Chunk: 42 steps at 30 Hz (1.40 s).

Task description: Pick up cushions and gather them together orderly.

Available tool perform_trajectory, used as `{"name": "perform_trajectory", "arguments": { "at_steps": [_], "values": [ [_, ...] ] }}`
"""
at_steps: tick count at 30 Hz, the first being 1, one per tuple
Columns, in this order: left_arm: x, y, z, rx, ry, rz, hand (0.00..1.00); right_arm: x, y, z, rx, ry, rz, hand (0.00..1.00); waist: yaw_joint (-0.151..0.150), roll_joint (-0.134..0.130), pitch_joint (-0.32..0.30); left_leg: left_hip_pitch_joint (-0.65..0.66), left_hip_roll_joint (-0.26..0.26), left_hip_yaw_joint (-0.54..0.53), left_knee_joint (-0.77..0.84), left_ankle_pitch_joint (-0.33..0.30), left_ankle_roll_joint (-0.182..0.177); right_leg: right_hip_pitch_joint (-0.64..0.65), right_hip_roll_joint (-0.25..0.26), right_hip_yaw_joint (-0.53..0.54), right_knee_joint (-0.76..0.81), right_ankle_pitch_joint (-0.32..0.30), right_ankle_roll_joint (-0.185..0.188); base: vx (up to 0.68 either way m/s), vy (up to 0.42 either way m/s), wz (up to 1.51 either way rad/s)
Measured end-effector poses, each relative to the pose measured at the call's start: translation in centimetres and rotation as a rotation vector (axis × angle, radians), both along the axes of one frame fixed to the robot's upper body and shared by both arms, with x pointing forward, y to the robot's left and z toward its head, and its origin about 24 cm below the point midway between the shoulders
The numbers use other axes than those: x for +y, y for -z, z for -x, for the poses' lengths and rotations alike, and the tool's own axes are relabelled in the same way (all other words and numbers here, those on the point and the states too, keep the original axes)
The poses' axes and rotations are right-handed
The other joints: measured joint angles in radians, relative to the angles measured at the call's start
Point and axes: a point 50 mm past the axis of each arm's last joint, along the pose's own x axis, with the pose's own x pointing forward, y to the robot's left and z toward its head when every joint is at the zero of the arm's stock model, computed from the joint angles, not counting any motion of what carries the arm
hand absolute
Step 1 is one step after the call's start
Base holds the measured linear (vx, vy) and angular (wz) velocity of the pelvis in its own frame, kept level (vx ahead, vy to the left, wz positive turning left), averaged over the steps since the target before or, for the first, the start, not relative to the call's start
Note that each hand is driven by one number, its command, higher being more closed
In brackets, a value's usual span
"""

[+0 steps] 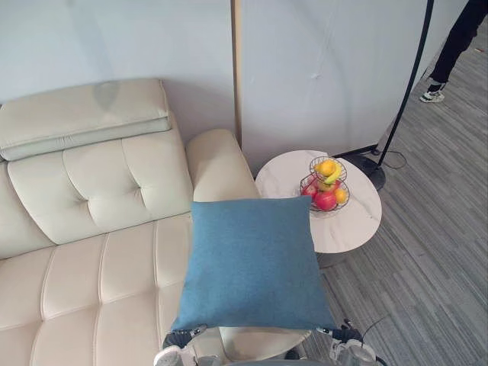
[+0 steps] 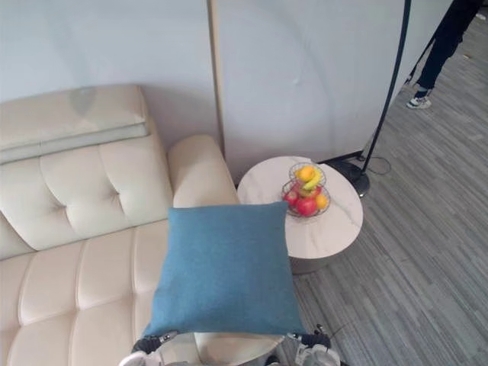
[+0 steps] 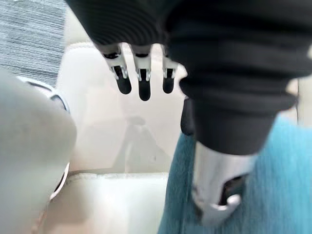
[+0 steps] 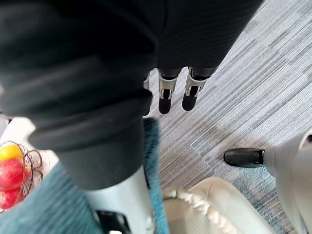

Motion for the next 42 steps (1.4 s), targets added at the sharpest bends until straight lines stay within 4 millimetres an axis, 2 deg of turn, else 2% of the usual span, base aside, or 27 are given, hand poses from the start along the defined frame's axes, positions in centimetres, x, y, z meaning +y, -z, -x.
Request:
{"name": "perform_trajectory", "arguments": {
  "at_steps": [3,6,11,14,16,18,20,23,26,31,37,42],
  "values": [
    [0.9,0.1,1.2,0.023,-0.039,-0.015,0.00,-0.8,-0.2,-0.1,0.000,0.005,0.029,0.00,0.000,0.006,-0.004,0.000,-0.003,-0.001,-0.006,0.000,0.000,-0.003,0.003,0.017,-0.014,0.023,-0.001,-0.15,-0.002,-0.11],
    [1.0,0.4,2.9,0.062,-0.056,-0.013,0.00,-2.0,-0.7,-0.5,-0.008,0.004,0.066,0.00,-0.001,0.016,-0.012,0.000,-0.006,0.005,-0.012,0.000,0.000,-0.017,0.005,0.045,-0.017,0.041,-0.002,-0.15,-0.003,-0.22],
    [1.1,0.6,4.7,0.104,-0.074,-0.009,0.00,-3.2,-1.0,-0.5,-0.006,0.004,0.100,0.00,0.000,0.016,-0.014,0.015,-0.010,0.013,-0.014,0.003,-0.001,-0.013,0.005,0.060,-0.033,0.059,-0.006,-0.13,-0.010,-0.14],
    [1.2,0.5,4.6,0.098,-0.072,-0.007,0.00,-4.3,-1.5,-0.7,-0.015,0.005,0.131,0.00,-0.001,0.015,-0.015,0.016,-0.013,0.013,-0.016,-0.001,-0.008,-0.015,0.003,0.064,-0.034,0.064,-0.011,-0.10,0.001,-0.06],
    [1.5,0.5,4.6,0.094,-0.086,-0.010,0.00,-5.4,-2.5,-1.5,-0.058,0.005,0.170,0.00,-0.003,0.016,-0.016,0.018,-0.015,0.012,-0.016,0.000,-0.009,-0.015,0.002,0.066,-0.035,0.064,-0.012,-0.05,0.009,-0.06],
    [2.6,0.1,4.2,0.071,-0.089,-0.040,0.00,-7.0,-4.3,-3.0,-0.141,-0.006,0.237,0.00,-0.009,0.018,-0.018,0.022,-0.015,0.011,-0.016,-0.001,-0.010,-0.013,0.002,0.067,-0.035,0.064,-0.011,-0.03,0.008,-0.05],
    [4.6,-1.0,3.1,-0.003,-0.108,-0.096,0.00,-8.4,-6.4,-4.5,-0.231,-0.016,0.303,0.00,-0.012,0.017,-0.030,0.021,-0.015,0.007,-0.017,-0.001,-0.010,-0.013,0.003,0.066,-0.035,0.064,-0.012,0.00,0.002,0.02],
    [6.7,-2.5,1.4,-0.097,-0.104,-0.170,0.00,-9.2,-8.0,-5.8,-0.319,-0.011,0.334,0.00,-0.012,0.016,-0.047,0.020,-0.014,-0.004,-0.016,0.001,-0.007,-0.012,0.005,0.061,-0.035,0.068,-0.010,0.04,0.005,0.08],
    [7.5,-3.8,-0.6,-0.185,-0.094,-0.210,0.00,-8.9,-8.5,-6.9,-0.357,-0.020,0.327,0.00,-0.012,0.019,-0.051,0.018,-0.016,-0.014,-0.012,0.007,0.000,-0.010,0.004,0.048,-0.035,0.069,-0.009,0.04,0.008,0.07],
    [6.8,-4.4,-3.2,-0.258,-0.075,-0.184,0.00,-7.3,-8.8,-8.7,-0.406,-0.076,0.272,0.00,-0.015,0.015,-0.048,0.015,-0.019,-0.049,-0.010,0.007,0.002,-0.002,0.003,0.029,-0.035,0.069,-0.009,0.03,0.007,0.11],
    [4.2,-4.7,-6.0,-0.310,0.054,-0.137,0.00,-4.0,-9.0,-11.4,-0.442,-0.238,0.213,0.00,-0.018,0.010,-0.038,0.008,-0.020,-0.063,-0.010,0.011,0.006,-0.002,0.001,0.011,-0.036,0.069,-0.009,-0.01,0.000,0.05],
    [1.3,-5.4,-9.1,-0.375,0.184,-0.093,0.00,-1.5,-8.3,-12.1,-0.436,-0.297,0.153,0.00,-0.028,0.005,-0.012,-0.047,-0.029,-0.097,-0.012,0.032,0.013,-0.042,-0.009,-0.014,-0.036,0.075,-0.009,-0.03,0.001,0.19]
  ]
}}
